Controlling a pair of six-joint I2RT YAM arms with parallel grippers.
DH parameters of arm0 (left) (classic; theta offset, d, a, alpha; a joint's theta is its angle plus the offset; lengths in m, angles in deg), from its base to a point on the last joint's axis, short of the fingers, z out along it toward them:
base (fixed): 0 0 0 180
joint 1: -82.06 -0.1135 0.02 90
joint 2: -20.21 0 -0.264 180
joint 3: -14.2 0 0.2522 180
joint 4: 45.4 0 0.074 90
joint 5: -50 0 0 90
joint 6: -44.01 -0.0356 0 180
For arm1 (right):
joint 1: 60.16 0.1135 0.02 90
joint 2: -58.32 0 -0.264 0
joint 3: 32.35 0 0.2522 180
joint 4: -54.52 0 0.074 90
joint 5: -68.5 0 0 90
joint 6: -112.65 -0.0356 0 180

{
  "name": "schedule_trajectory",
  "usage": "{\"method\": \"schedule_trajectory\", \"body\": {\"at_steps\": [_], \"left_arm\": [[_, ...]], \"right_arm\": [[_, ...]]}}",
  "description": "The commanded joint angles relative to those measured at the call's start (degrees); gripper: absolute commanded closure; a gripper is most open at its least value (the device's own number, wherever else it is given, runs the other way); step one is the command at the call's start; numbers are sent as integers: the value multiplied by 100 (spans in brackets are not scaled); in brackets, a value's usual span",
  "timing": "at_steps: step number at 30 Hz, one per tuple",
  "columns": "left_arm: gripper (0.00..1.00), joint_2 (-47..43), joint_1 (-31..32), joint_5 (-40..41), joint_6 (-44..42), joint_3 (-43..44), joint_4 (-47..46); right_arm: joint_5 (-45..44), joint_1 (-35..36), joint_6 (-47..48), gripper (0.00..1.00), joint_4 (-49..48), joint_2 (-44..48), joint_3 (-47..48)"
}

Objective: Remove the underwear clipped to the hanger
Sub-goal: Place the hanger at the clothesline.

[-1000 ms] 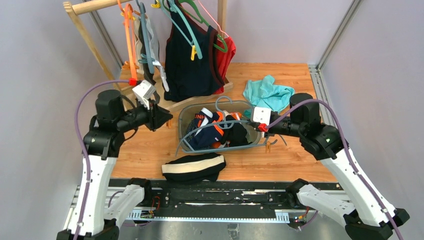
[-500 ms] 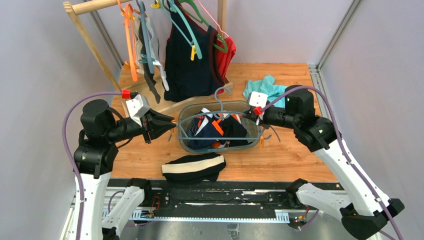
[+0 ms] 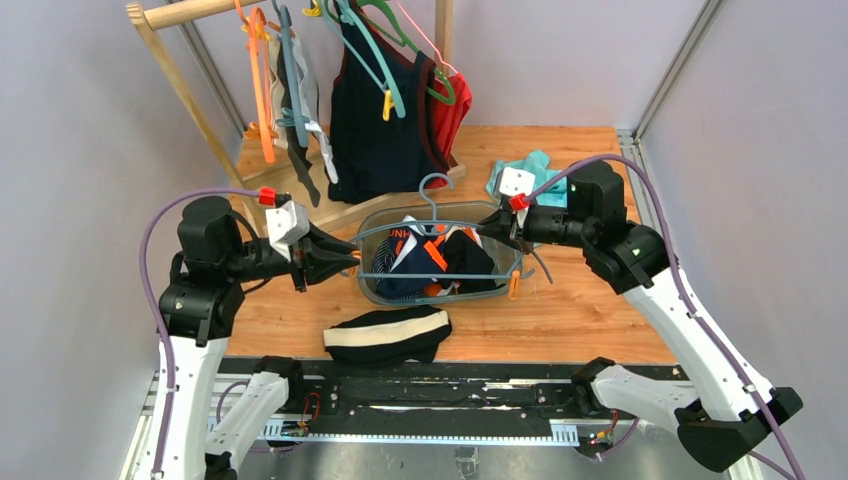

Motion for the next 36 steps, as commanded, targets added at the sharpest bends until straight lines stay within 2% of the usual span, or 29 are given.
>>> {"method": "schedule_trajectory", "body": {"at_steps": [1, 17, 25, 36], "left_arm": [[100, -7, 36, -344, -129, -105, -42], [100, -101, 28, -355, -143, -281, -79], [100, -67, 27, -530, 423, -72, -538], [100, -75, 27, -686, 369, -240, -653]], "right_arm": [[222, -117, -258, 99, -263, 63, 183], [548, -377, -443, 99, -514, 348, -116], [474, -378, -182, 99, -438, 380, -268], [836, -394, -360, 99, -431, 352, -227]]}}
